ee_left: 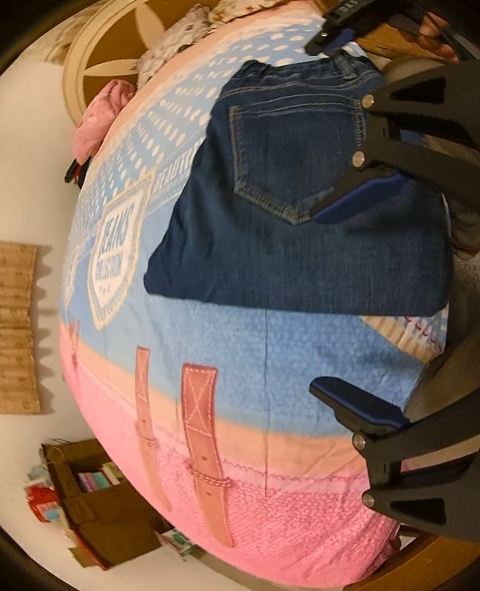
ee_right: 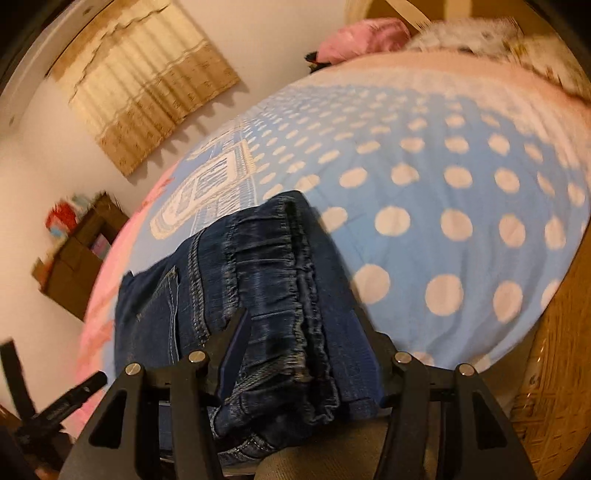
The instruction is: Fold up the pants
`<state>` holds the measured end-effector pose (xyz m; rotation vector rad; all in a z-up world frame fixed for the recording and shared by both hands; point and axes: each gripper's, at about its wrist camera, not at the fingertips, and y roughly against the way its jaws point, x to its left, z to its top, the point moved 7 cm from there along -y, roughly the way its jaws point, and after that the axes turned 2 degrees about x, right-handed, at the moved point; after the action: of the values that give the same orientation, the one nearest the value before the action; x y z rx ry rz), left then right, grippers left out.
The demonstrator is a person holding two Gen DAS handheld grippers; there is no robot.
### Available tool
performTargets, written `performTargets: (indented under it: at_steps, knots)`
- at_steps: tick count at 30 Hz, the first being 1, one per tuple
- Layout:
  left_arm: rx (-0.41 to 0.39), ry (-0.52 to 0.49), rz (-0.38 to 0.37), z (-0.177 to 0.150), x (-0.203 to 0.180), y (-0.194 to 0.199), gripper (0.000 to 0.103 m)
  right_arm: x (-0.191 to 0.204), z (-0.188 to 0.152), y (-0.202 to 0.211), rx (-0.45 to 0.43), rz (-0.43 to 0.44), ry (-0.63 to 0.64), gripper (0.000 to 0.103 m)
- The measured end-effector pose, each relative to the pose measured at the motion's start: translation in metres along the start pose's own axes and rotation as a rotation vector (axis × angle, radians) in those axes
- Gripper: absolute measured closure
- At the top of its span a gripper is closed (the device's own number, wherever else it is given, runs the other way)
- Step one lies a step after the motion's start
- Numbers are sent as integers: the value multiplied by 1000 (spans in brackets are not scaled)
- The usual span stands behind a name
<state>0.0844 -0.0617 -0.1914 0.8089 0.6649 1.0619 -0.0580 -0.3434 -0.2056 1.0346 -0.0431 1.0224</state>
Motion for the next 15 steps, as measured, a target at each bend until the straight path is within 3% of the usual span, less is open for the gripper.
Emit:
performTargets:
  at_steps: [7, 10, 15]
  knots:
    - [41, -10, -2, 9, 1, -18, 16, -23, 2, -2, 32, 81, -125, 47]
    - [46, -28, 18, 13, -1, -27, 16, -23, 11, 1, 12, 57, -110, 47]
    - [58, -59, 33, 20, -8, -41, 16, -26, 33, 2, -19, -59, -52, 47]
